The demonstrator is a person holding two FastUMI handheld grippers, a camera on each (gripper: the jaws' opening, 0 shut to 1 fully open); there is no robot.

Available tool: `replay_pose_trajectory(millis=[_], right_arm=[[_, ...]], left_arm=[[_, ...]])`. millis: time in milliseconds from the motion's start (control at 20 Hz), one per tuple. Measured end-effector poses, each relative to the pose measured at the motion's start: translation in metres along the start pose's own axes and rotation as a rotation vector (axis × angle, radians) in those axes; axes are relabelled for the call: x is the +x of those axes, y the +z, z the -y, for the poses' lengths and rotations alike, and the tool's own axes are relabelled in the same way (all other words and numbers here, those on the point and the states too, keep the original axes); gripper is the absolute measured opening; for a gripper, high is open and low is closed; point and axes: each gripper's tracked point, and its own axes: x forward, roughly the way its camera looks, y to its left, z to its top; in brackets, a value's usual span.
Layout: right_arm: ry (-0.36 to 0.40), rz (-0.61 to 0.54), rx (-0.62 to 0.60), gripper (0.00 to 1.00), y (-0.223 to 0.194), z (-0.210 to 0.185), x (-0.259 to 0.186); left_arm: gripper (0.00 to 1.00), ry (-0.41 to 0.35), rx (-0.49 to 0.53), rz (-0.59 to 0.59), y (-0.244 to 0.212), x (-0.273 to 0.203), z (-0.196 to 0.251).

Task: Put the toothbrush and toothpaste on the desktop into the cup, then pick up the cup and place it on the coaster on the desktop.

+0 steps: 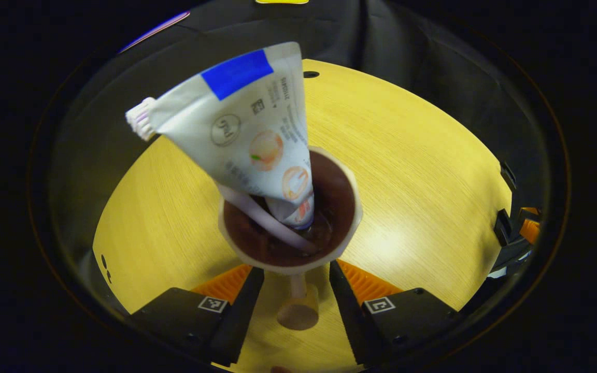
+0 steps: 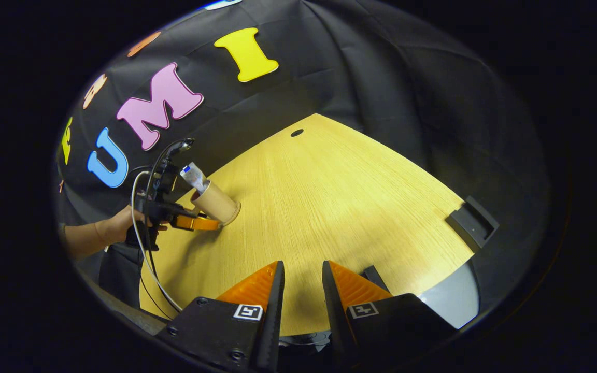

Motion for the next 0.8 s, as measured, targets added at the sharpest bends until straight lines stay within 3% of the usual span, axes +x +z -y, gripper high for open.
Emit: replay_pose_trajectory(millis=[50,100,150,200,400,450,500,550,600,650,700,750,800], right_arm=[[0.006,-0.002,0.000,0.34,0.003,-0.002,0.004],[0.016,-0.008,-0.004,0.34,0.005,-0.005,0.009],[0.026,-0.018,-0.012,0.45,0.006,-0.009,0.013],[0.038,-0.030,-0.024,0.34,0.006,-0.014,0.018],[0.096,-0.073,-0.087,0.34,0.004,-0.047,0.032],[0.110,-0.074,-0.099,0.45,0.006,-0.055,0.035],[0.121,-0.073,-0.111,0.35,0.009,-0.067,0.037],[0.131,-0.073,-0.127,0.45,0.012,-0.078,0.040],[0.140,-0.071,-0.140,0.34,0.015,-0.087,0.041],[0.152,-0.067,-0.155,0.45,0.018,-0.097,0.042],[0.161,-0.063,-0.174,0.34,0.020,-0.107,0.044],[0.169,-0.057,-0.191,0.45,0.024,-0.117,0.046],[0.177,-0.050,-0.203,0.34,0.027,-0.126,0.046]], left_arm=[[0.82,0.008,0.017,0.014,-0.003,-0.008,0.000],[0.87,0.018,0.032,0.031,-0.005,-0.018,-0.001],[0.90,0.029,0.040,0.056,-0.007,-0.031,-0.001],[0.93,0.037,0.038,0.090,-0.006,-0.044,-0.002],[0.93,0.080,-0.036,0.229,-0.017,-0.098,-0.015],[0.93,0.094,-0.056,0.262,-0.020,-0.111,-0.017],[0.93,0.106,-0.073,0.292,-0.023,-0.124,-0.019],[0.93,0.122,-0.090,0.321,-0.027,-0.135,-0.022],[0.93,0.132,-0.106,0.349,-0.029,-0.146,-0.026],[0.93,0.142,-0.124,0.380,-0.032,-0.157,-0.029],[0.93,0.148,-0.149,0.407,-0.036,-0.169,-0.033],[0.93,0.150,-0.178,0.431,-0.042,-0.182,-0.037],[0.93,0.154,-0.209,0.451,-0.047,-0.193,-0.042]])
